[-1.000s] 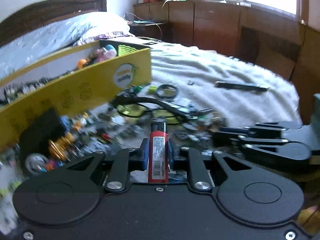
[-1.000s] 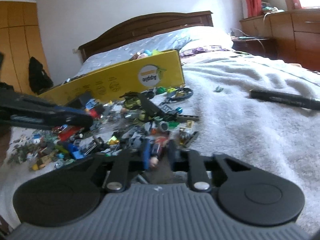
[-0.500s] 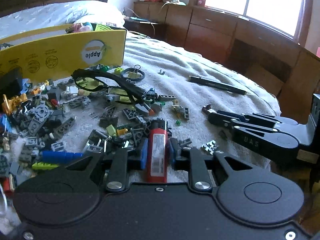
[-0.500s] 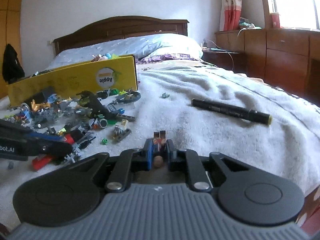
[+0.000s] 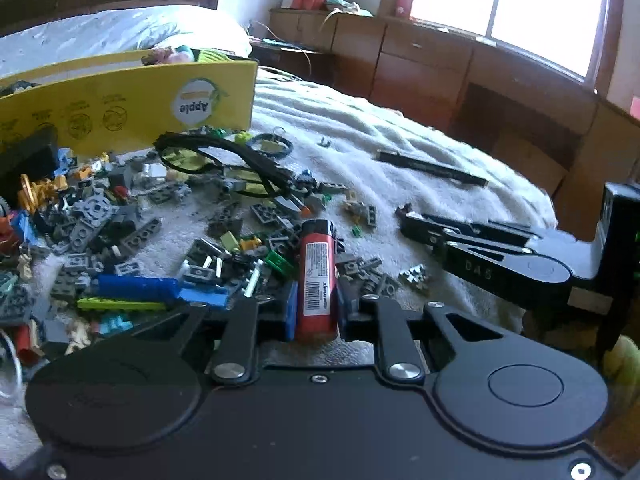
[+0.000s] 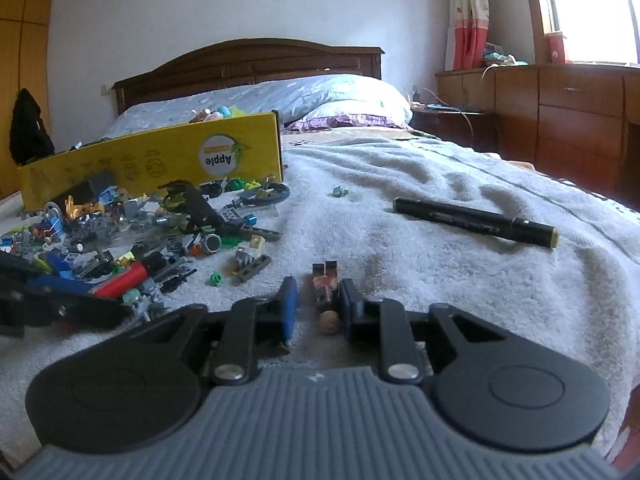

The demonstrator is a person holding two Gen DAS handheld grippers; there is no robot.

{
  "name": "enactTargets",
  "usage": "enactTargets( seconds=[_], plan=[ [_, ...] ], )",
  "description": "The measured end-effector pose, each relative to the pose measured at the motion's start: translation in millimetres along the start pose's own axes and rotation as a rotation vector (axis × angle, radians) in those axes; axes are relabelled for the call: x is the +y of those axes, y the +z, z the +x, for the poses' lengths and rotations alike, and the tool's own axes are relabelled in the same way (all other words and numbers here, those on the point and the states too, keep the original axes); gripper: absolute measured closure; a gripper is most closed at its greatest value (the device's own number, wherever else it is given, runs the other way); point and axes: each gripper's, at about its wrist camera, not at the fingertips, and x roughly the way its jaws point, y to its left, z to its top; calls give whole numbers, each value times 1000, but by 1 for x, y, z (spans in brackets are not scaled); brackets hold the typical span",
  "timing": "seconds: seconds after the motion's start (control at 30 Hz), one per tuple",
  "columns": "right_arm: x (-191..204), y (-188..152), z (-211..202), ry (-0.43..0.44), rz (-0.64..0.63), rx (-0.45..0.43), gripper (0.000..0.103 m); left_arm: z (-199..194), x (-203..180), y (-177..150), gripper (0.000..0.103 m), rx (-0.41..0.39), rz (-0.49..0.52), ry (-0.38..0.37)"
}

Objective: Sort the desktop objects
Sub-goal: 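Carry the lighter and minifigure piece into the yellow box and open both tools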

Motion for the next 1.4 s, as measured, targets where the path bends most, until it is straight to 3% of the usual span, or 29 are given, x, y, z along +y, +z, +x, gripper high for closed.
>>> enactTargets(
  seconds=[0.17, 0.37, 0.47, 0.57, 0.73, 0.93, 1.13, 1.4],
  plan=[
    [-7, 6, -6, 28, 74, -19, 87, -12, 6, 5, 85, -40, -29, 13],
    [4, 14, -13, 46, 24, -53, 87, -21, 10, 10, 85, -76, -43, 23],
    [11, 15, -7, 35, -18, -30, 87, -22, 14, 13, 85, -79, -47, 41],
    [16, 23, -5, 91, -1, -24, 87, -27, 21, 19, 85, -97, -54, 56],
    [44, 58, 0, 186, -59, -88, 87, -35, 45, 40, 85, -123, -76, 111],
    [83, 102, 34, 255, -119, -109, 87, -46, 83, 68, 85, -171, -175, 194],
    [106, 134, 71, 320, -96, -78, 87, -54, 117, 97, 85, -203, -208, 284],
    [135, 181, 124, 338, -109, -60, 87, -38, 172, 150, 85, -203, -241, 378]
  ],
)
